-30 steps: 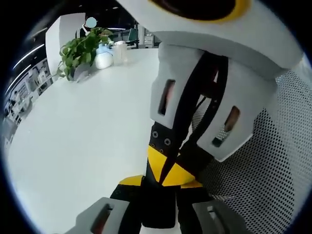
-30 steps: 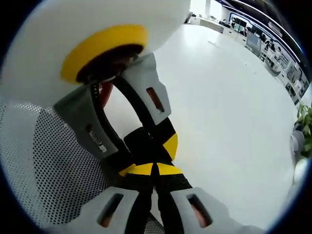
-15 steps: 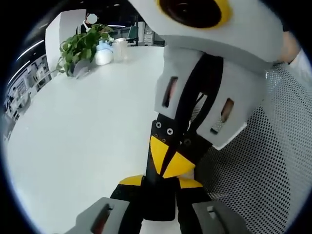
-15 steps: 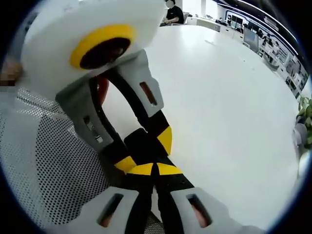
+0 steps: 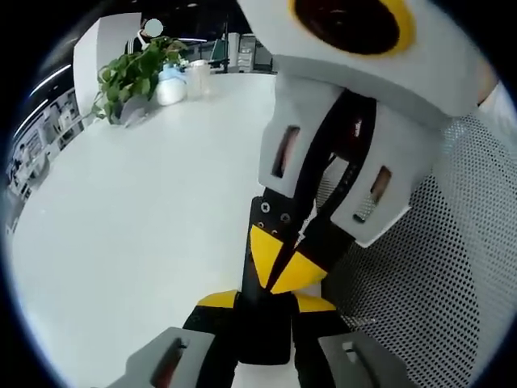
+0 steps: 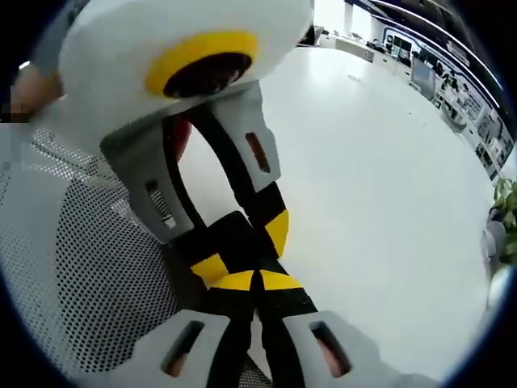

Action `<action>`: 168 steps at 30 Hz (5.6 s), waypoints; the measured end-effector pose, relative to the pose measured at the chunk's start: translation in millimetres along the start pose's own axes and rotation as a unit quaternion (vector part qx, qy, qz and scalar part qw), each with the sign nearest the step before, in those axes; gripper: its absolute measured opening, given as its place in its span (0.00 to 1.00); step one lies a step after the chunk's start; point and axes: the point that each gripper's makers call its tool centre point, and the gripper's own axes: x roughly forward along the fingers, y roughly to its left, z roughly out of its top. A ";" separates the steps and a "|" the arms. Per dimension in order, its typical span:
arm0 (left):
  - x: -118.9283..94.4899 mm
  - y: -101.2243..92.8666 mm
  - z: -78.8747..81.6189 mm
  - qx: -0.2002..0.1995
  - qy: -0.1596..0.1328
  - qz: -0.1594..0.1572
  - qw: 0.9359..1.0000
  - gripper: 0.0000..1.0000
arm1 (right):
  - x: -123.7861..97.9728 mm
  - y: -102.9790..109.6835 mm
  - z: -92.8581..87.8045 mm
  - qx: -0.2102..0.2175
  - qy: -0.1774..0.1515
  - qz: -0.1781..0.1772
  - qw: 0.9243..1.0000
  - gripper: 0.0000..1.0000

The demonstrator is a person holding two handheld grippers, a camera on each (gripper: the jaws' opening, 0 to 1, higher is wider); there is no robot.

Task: Press the specified remote control buttons in sequence, fully releasing each button before pressing the next.

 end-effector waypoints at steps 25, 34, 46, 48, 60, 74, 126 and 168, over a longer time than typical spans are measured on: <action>-1.0 4.8 -1.0 0.002 0.006 0.011 1.000 0.24 | -35.5 -31.3 16.9 0.119 -0.056 -0.019 0.991 0.00; -0.4 5.6 -1.4 0.017 0.010 0.015 1.000 0.24 | -105.1 -57.5 49.6 0.133 -0.181 -0.078 0.971 0.00; 0.0 5.8 -0.9 0.018 0.014 0.017 1.000 0.24 | -198.8 -65.8 32.4 0.169 -0.269 -0.162 0.934 0.00; 0.3 5.9 -1.3 0.020 0.016 0.017 1.000 0.24 | -209.5 -69.5 25.8 0.184 -0.281 -0.183 0.924 0.00; 0.0 5.9 -1.9 0.027 0.021 0.019 0.999 0.24 | -228.3 -84.6 4.9 0.177 -0.276 -0.269 0.906 0.00; 0.1 6.3 -1.6 0.023 0.017 0.021 0.999 0.24 | -222.2 -100.7 -12.1 0.181 -0.253 -0.285 0.907 0.00; -18.0 67.3 -16.2 -0.031 0.095 0.050 0.994 0.23 | -207.0 -109.4 -48.5 0.248 -0.204 -0.276 0.906 0.00; -46.0 172.3 9.6 0.047 0.136 0.108 0.984 0.23 | -202.1 -107.8 -53.8 0.247 -0.182 -0.275 0.911 0.00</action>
